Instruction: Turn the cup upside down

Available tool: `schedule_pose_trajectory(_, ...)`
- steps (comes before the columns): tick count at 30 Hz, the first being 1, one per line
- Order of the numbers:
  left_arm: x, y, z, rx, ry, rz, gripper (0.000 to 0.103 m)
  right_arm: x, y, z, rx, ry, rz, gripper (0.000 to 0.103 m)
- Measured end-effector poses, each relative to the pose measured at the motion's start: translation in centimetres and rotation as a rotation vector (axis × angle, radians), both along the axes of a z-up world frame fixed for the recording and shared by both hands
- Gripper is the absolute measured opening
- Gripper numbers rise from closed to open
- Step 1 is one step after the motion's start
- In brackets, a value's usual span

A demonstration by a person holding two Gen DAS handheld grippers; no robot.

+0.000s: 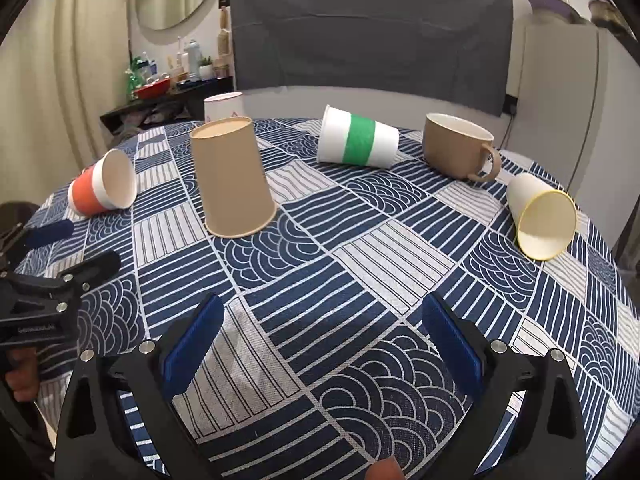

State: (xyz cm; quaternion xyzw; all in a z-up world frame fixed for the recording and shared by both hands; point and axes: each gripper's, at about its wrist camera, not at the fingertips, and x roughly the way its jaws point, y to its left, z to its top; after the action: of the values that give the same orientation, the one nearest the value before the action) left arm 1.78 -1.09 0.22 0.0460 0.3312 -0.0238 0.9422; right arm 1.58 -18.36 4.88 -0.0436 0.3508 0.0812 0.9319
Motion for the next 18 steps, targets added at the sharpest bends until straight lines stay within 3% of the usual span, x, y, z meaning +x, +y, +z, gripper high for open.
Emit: schedule_pose_trajectory(18,0.08,-0.09,-0.47,0.025,0.024,0.019,0.097,0.26,-0.67,-0.20,0.037,0.017,-0.015,0.095)
